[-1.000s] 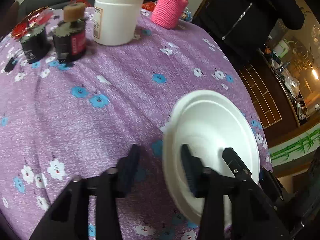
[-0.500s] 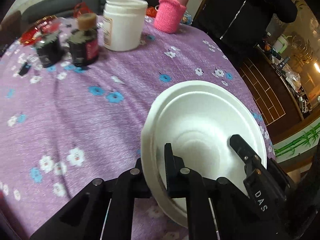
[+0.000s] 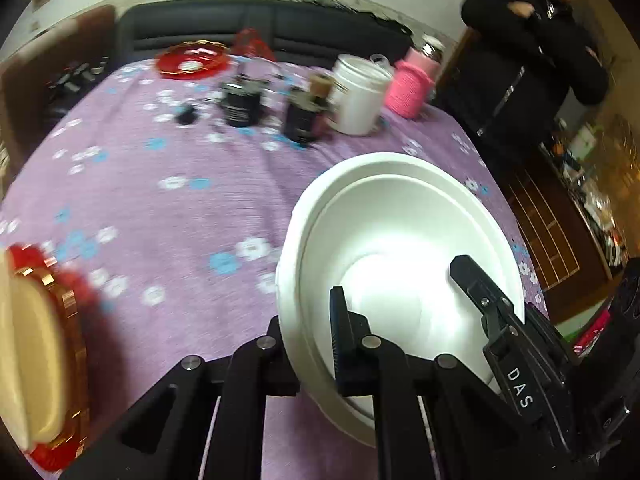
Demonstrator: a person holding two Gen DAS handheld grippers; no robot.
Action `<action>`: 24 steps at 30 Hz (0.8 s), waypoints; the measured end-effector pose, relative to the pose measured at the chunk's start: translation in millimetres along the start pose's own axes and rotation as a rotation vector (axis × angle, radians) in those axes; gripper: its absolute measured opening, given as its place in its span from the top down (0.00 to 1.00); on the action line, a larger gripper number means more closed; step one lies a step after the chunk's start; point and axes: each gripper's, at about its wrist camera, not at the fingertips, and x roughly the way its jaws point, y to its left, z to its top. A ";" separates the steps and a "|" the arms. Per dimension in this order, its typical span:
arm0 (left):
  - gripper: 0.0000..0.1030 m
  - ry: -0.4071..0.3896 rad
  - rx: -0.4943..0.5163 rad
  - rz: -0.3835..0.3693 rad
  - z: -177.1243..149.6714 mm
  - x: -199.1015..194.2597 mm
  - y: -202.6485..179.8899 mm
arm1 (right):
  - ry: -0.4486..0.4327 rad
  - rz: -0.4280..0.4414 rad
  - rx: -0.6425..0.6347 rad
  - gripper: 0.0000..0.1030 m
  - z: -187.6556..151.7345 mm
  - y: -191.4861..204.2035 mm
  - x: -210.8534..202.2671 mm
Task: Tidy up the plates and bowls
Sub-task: 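Carry the white bowl onto the cream bowl and open both grippers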
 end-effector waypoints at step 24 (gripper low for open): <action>0.90 -0.263 -0.279 0.140 -56.8 -163.6 194.2 | 0.039 0.256 -0.238 0.89 -26.9 242.2 -24.5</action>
